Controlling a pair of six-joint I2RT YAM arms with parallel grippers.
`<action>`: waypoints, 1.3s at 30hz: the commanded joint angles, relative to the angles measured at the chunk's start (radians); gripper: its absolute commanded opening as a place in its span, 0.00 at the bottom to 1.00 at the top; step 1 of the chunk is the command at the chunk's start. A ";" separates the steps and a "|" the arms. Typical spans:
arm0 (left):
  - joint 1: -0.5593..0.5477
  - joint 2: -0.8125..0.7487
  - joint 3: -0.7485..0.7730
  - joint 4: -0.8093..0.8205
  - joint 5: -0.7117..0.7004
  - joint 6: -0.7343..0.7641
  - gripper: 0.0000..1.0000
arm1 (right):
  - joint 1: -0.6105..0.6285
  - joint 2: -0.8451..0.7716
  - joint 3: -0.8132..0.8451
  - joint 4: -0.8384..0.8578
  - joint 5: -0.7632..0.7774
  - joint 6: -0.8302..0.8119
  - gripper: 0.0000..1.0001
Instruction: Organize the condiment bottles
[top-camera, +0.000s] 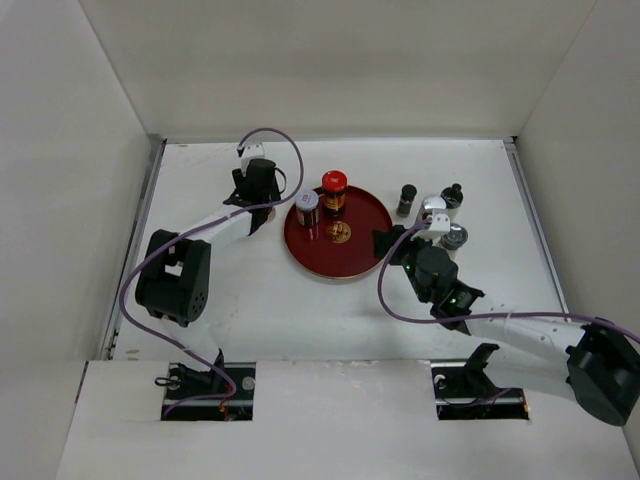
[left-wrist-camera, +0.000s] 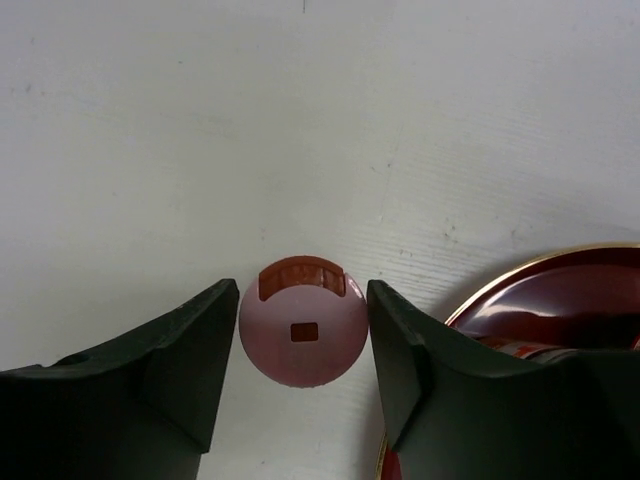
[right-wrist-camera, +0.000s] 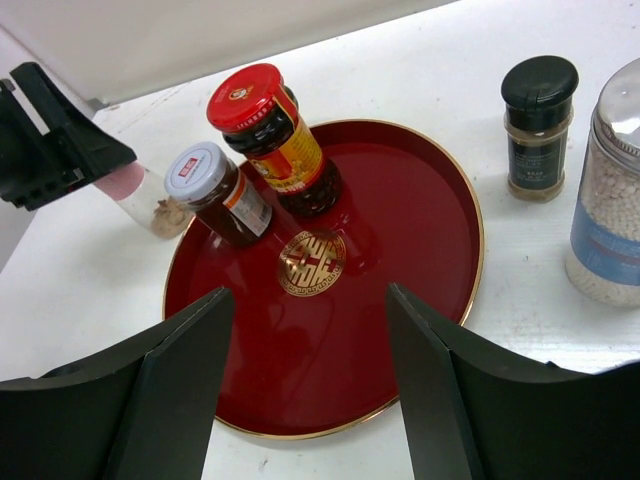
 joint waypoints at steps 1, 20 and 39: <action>0.004 -0.004 0.026 0.039 -0.012 0.012 0.44 | 0.004 -0.001 0.041 0.036 -0.012 -0.005 0.69; -0.321 -0.486 -0.259 -0.021 -0.084 -0.060 0.32 | 0.002 0.027 0.046 0.044 -0.002 0.000 0.70; -0.389 -0.236 -0.258 0.111 -0.123 -0.056 0.52 | -0.001 -0.013 0.018 0.059 0.014 0.006 0.76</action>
